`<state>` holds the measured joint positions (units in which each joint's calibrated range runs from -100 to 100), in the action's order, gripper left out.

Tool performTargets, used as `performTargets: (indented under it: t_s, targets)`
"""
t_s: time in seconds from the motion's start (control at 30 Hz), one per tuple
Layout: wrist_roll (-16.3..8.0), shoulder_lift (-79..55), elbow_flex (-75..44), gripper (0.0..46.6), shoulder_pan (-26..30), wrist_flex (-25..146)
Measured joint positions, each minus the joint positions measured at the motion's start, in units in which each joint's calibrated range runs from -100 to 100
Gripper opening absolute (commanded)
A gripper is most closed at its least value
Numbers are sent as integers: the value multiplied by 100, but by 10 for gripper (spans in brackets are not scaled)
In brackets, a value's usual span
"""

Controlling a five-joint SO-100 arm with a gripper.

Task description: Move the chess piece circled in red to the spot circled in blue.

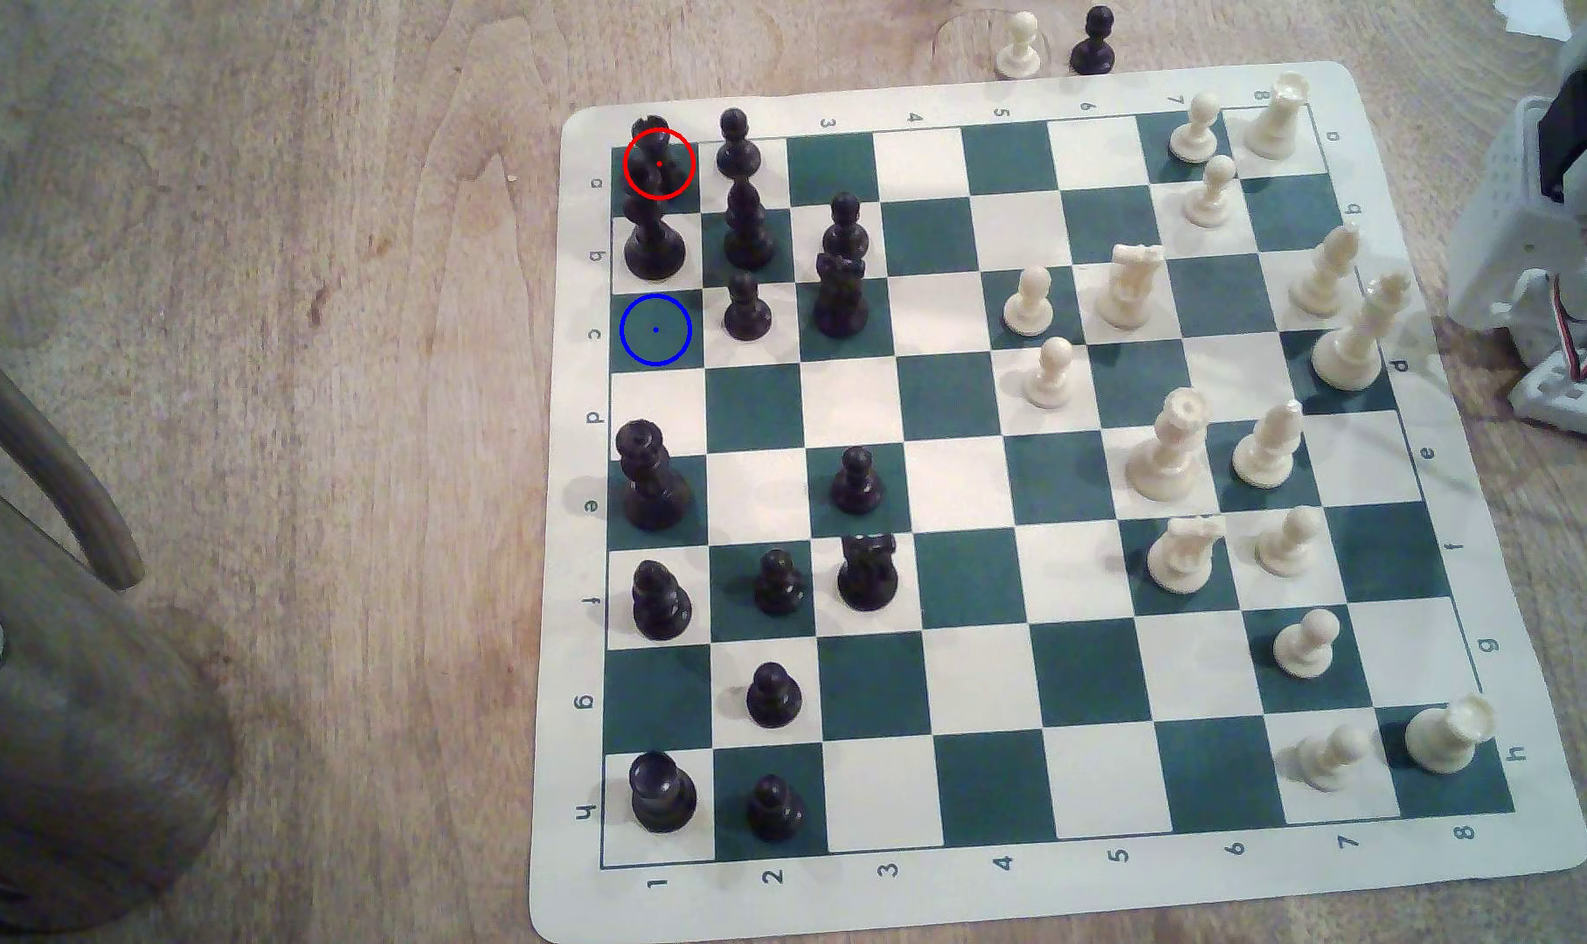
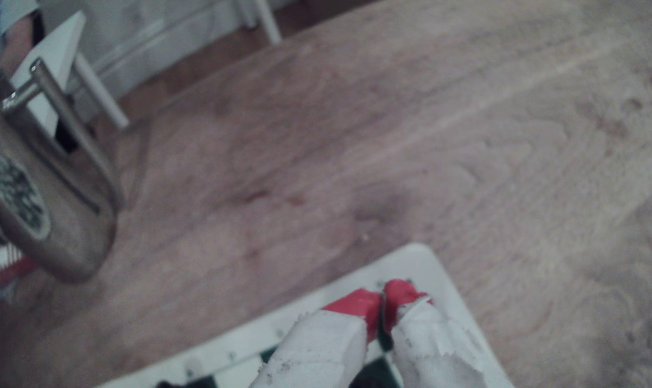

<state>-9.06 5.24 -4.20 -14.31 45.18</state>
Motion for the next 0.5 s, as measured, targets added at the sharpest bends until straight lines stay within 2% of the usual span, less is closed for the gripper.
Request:
performTargets:
  t_s: [0.13, 0.2, 0.3, 0.5]
  targets:
    - [-54, -930, -1012, 27, -103, 127]
    - [-59, -1416, -1482, 57, -147, 127]
    - [-59, -1835, -1744, 85, -177, 191]
    - [-186, -2430, -1925, 109, -155, 271]
